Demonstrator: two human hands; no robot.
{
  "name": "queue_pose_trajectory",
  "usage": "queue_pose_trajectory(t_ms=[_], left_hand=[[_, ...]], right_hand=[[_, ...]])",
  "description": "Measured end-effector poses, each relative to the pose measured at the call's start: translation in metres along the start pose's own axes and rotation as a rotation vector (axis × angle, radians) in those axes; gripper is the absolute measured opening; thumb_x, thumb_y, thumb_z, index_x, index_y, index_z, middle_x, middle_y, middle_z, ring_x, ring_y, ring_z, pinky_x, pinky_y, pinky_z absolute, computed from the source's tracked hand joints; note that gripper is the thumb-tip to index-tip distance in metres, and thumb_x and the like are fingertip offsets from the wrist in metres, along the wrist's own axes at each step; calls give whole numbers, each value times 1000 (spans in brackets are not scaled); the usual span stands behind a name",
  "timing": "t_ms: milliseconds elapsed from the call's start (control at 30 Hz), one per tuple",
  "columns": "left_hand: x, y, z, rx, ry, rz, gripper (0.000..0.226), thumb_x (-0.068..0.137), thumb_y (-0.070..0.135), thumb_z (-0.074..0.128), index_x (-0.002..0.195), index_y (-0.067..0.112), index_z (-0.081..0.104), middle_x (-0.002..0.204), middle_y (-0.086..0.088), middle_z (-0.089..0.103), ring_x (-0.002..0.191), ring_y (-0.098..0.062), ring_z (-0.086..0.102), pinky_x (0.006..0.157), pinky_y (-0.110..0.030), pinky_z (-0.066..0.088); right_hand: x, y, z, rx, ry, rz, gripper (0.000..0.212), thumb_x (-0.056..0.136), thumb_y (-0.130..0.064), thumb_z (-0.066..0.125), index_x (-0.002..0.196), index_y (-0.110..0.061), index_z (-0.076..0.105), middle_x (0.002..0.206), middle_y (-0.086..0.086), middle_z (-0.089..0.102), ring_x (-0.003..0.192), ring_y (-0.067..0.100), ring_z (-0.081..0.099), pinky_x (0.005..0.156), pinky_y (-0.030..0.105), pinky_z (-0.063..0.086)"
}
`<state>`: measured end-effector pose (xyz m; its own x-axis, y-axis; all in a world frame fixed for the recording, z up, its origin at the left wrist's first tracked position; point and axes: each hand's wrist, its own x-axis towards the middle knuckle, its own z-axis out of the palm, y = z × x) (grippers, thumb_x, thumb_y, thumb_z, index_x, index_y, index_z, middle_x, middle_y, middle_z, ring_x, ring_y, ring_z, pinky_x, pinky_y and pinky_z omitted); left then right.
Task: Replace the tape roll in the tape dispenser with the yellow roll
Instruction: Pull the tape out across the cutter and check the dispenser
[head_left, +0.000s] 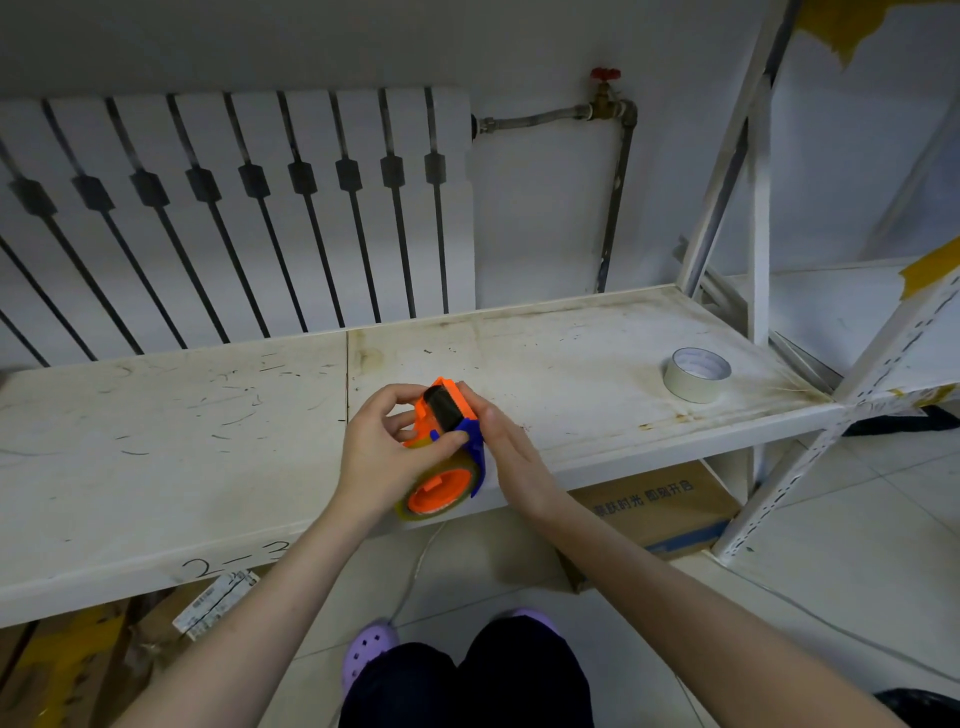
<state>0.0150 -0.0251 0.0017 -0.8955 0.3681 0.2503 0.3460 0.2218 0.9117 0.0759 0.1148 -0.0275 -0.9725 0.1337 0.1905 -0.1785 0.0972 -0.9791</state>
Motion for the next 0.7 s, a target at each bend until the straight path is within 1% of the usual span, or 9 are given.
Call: queue_pose_trajectory(t_ms=[67, 167, 300, 400, 467, 533, 600, 667, 700], left_hand=[[1, -1, 1, -7, 6, -5, 51, 57, 25, 87, 100, 28, 60, 107, -1, 69, 96, -20, 69, 79, -37, 59], [2, -1, 3, 5, 16, -15, 57, 53, 36, 85, 103, 25, 60, 108, -1, 69, 98, -22, 68, 81, -41, 59], [5, 1, 5, 35, 39, -43, 62, 52, 43, 84, 106, 24, 58, 110, 1, 67, 101, -22, 66, 80, -37, 58], [8, 4, 6, 43, 77, -63, 60, 54, 39, 84, 105, 21, 58, 109, 0, 65, 99, -21, 64, 77, -31, 55], [9, 6, 7, 46, 95, -83, 58, 56, 36, 85, 104, 21, 57, 108, 1, 64, 99, -21, 62, 76, -30, 53], [11, 7, 9, 41, 105, -107, 54, 59, 33, 85, 103, 21, 56, 107, 1, 63, 99, -21, 61, 74, -28, 51], [12, 8, 10, 38, 116, -136, 52, 61, 33, 84, 102, 21, 55, 105, 1, 62, 99, -21, 60, 77, -32, 52], [13, 11, 11, 56, 132, -158, 52, 62, 35, 83, 103, 21, 53, 103, 2, 61, 97, -19, 60, 79, -34, 52], [13, 12, 11, 61, 146, -164, 52, 62, 35, 83, 102, 21, 53, 103, 2, 60, 95, -19, 60, 79, -34, 52]], right_hand=[[-3, 4, 1, 21, -61, 25, 64, 89, -56, 23, 146, -26, 24, 142, -6, 43, 124, -4, 45, 96, 13, 42], [-4, 4, 0, 27, -83, 63, 58, 94, -45, 21, 143, -17, 30, 132, -1, 51, 118, 0, 52, 92, 13, 45], [-6, 8, -7, -16, -107, 98, 47, 100, -35, 19, 139, -15, 37, 129, 3, 54, 121, 9, 52, 98, 18, 44], [-8, 11, -13, -103, -141, 123, 47, 99, -42, 20, 139, -25, 38, 130, -8, 54, 124, 1, 47, 100, 13, 39], [-11, 16, -17, -203, -150, 157, 46, 97, -48, 22, 134, -30, 44, 128, -9, 56, 122, 2, 49, 104, 21, 38], [-12, 22, -22, -338, -175, 236, 49, 95, -53, 24, 128, -27, 50, 129, -1, 58, 122, 11, 50, 107, 35, 38], [-15, 23, -25, -452, -192, 320, 50, 95, -53, 27, 126, -23, 52, 130, 5, 57, 120, 17, 49, 107, 40, 38], [-19, 21, -25, -425, -177, 280, 46, 94, -47, 38, 131, -20, 45, 135, 4, 52, 124, 18, 47, 106, 42, 39], [-20, 18, -24, -379, -155, 266, 53, 91, -46, 47, 137, -20, 37, 142, 3, 45, 130, 18, 42, 106, 40, 39]])
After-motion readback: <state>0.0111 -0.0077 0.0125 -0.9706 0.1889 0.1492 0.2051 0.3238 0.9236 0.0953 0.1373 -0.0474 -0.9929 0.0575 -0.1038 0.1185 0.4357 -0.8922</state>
